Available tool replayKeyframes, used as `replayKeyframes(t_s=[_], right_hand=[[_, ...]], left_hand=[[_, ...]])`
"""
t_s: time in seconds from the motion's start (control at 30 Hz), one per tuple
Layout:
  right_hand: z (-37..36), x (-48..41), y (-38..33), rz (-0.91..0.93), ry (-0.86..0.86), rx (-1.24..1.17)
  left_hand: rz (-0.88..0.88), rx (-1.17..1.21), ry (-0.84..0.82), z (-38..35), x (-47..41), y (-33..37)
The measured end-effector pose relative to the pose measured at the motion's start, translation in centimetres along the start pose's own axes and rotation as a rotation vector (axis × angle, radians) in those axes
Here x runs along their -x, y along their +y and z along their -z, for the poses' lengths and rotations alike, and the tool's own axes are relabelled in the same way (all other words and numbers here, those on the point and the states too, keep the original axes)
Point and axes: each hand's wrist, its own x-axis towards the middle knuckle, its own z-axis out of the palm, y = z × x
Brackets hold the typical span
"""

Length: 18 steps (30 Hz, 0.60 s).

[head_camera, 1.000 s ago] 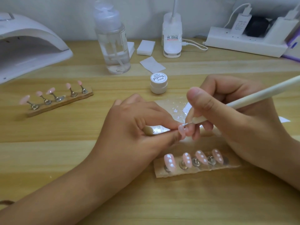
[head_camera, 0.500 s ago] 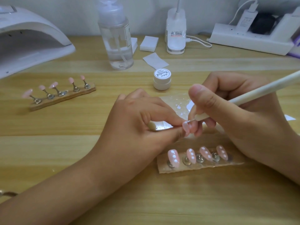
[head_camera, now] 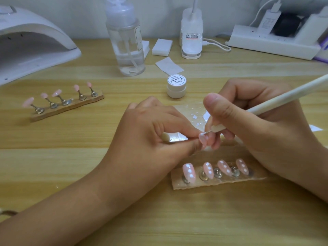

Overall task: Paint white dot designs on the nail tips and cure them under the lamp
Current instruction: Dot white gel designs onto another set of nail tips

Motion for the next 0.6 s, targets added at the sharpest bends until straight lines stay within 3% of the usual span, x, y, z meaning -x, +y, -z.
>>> replayKeyframes(t_s=[0.6], right_hand=[[0.15, 0.02, 0.33, 0.023, 0.002, 0.044]], left_hand=[[-0.013, -0.017, -0.020, 0.15, 0.05, 0.15]])
